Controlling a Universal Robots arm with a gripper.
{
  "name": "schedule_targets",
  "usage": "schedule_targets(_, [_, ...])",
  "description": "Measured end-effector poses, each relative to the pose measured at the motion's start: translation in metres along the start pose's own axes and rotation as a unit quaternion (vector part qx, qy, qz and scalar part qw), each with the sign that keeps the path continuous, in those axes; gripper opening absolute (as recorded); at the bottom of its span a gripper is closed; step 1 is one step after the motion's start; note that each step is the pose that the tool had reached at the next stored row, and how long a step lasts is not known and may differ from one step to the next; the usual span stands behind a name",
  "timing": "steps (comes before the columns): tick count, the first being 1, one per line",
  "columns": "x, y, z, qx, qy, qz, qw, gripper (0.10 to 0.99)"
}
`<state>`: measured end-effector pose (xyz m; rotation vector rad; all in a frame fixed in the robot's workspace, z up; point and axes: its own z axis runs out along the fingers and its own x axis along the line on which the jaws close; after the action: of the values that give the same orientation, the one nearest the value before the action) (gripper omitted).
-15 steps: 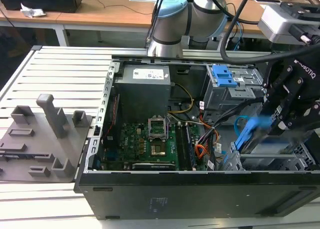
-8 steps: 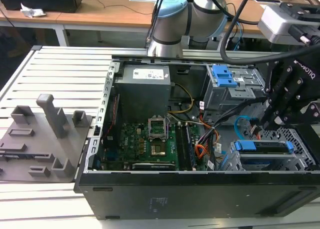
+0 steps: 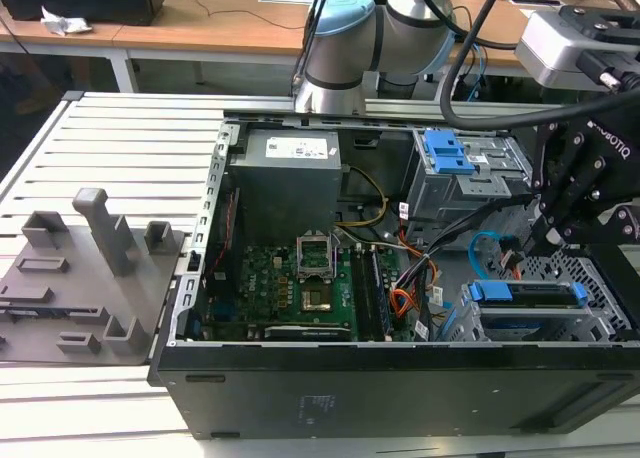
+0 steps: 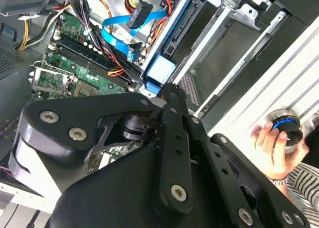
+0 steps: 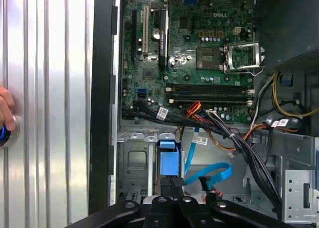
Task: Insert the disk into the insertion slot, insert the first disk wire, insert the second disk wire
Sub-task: 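Insert the disk into the insertion slot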
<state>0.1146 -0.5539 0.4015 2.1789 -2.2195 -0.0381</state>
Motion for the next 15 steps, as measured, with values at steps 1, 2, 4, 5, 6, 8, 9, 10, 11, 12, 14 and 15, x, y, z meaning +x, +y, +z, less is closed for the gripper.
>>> schedule_targets(1, [0.0,0.0,0.0001,0.0,0.0,0.0,1.0,0.106])
schedule_targets(2, [0.0,0.0,0.0001,0.0,0.0,0.0,1.0,0.106])
schedule_targets(4, [0.0,0.0,0.0003,0.0,0.0,0.0,1.0,0.106])
schedule_targets(5, [0.0,-0.0001,0.0005,0.0,-0.0001,0.0,1.0,0.106])
schedule_targets(6, [0.0,-0.0004,0.0016,0.0,-0.0002,0.0,1.0,0.106])
schedule_targets(8, [0.0,-0.0006,0.0045,0.0,0.0,0.0,1.0,0.106])
schedule_targets(9, [0.0,-0.0007,0.0064,0.0,0.0,0.0,1.0,0.106])
schedule_targets(10, [0.0,-0.0007,0.0083,0.0,0.0,0.0,1.0,0.106])
schedule_targets(11, [0.0,-0.0008,0.0104,0.0,0.0,0.0,1.0,0.106])
schedule_targets(12, [-0.0001,-0.0009,0.0117,0.0,0.0,0.0,1.0,0.106])
schedule_targets(14, [-0.0001,-0.001,0.0146,0.0,0.0,0.0,1.0,0.106])
schedule_targets(15, [-0.0001,-0.0011,0.016,0.0,0.0,0.0,1.0,0.106])
